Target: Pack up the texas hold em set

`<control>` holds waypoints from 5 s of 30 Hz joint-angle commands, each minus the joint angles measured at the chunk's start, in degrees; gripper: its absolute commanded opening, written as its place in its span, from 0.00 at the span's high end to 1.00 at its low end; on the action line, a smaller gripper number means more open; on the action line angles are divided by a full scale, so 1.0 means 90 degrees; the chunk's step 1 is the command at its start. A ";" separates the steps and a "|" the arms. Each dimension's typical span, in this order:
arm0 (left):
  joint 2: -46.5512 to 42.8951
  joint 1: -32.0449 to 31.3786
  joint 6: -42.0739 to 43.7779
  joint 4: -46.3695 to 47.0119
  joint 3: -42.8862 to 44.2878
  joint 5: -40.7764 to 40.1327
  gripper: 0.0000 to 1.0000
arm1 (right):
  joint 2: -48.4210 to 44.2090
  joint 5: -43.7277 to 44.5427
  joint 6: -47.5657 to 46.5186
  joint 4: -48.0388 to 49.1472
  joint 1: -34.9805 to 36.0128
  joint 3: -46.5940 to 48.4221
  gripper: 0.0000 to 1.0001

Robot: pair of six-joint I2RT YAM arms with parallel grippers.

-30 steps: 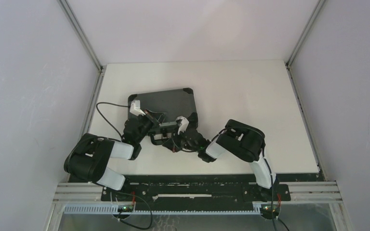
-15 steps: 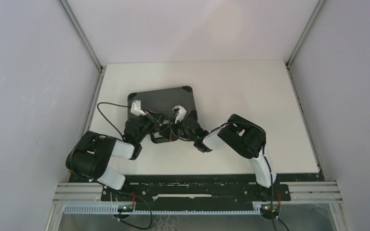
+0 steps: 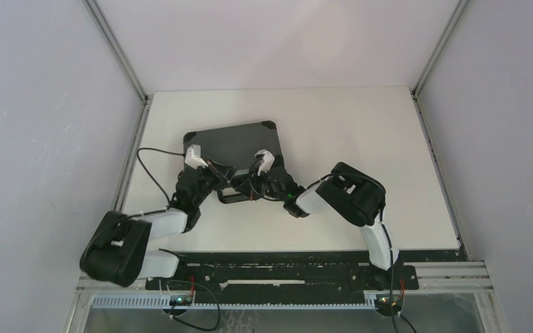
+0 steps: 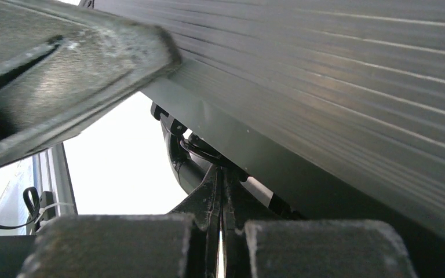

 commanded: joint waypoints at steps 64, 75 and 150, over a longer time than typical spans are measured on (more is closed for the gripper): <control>0.2914 0.0735 -0.0286 0.0384 0.0410 0.0726 1.00 | -0.0311 0.0564 -0.0363 0.0072 0.0146 -0.0112 1.00; 0.3002 0.0745 -0.0401 0.0608 0.0390 0.0784 1.00 | -0.0692 0.0932 0.0696 0.0546 0.0682 -0.1333 1.00; 0.0940 0.0821 -0.0512 0.1483 -0.0794 0.0797 1.00 | 0.0543 0.0749 -0.0862 -0.2156 -0.0521 0.2658 1.00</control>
